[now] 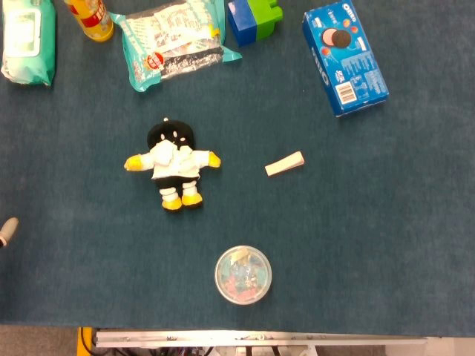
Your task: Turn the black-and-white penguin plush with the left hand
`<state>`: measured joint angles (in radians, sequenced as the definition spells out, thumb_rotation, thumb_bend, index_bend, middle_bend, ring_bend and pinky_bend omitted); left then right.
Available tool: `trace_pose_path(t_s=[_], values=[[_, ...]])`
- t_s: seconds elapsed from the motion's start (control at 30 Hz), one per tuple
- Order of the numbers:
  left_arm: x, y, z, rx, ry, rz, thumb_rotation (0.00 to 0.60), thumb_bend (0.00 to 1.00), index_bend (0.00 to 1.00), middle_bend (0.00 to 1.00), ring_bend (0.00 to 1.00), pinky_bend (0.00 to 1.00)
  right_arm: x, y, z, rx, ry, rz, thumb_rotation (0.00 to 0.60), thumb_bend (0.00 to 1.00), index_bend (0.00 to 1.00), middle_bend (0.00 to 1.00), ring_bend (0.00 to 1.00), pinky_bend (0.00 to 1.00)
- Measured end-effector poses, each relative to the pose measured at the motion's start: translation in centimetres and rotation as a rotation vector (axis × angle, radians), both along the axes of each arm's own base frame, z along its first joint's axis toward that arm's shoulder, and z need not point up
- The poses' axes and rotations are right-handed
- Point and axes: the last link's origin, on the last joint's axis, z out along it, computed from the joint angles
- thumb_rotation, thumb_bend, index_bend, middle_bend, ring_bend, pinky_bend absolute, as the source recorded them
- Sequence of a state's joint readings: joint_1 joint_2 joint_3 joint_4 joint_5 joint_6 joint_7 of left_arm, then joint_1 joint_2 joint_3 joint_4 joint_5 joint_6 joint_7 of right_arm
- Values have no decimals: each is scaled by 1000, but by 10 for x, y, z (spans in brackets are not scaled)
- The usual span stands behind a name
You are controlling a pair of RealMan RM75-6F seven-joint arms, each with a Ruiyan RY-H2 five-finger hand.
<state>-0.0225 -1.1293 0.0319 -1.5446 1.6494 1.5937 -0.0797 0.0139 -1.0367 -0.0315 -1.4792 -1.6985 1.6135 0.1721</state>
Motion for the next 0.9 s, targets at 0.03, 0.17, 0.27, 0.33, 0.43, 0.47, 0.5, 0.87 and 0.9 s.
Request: trace_pose_path(t_s=[0.03,0.17,0.27,0.33,0.43,0.47,0.5,0.87,0.9], values=[[0,0,0,0,1,0,600,217,52,86,110,48,0,0,0,1,0,-1,600,0,0,0,0,0],[-1,0,0,-2,4,2,600,217,52,86,110,48,-1,0,-1,4,0,-4,600,0,0,0,0,0],[-2,0,0,-7,7,0,600,217,52,86,110,48,0,-1,0,1,1,1,600,0,0,0,0,0],[-2,1,0,-14,11,-4,600,217,52,86,110,48,3,-3,2,-5,2,8,600,0,0,0,0,0],[-2,5,-1,-31,15,-18,600,217,52,86,110,48,9,-6,5,-12,-10,23,600,0,0,0,0,0],[-2,6,-2,-38,14,-24,600,217,52,86,110,48,12,-8,7,-15,-17,29,600,0,0,0,0,0],[-1,8,-2,-49,13,-33,600,217,52,86,110,48,15,-9,8,-19,-21,35,600,0,0,0,0,0],[4,53,-15,-191,-13,-162,600,216,52,86,110,48,53,-31,20,-20,-40,90,600,0,0,0,0,0],[5,60,-17,-206,-15,-179,600,217,52,86,110,48,56,-33,20,-14,-38,91,600,0,0,0,0,0]])
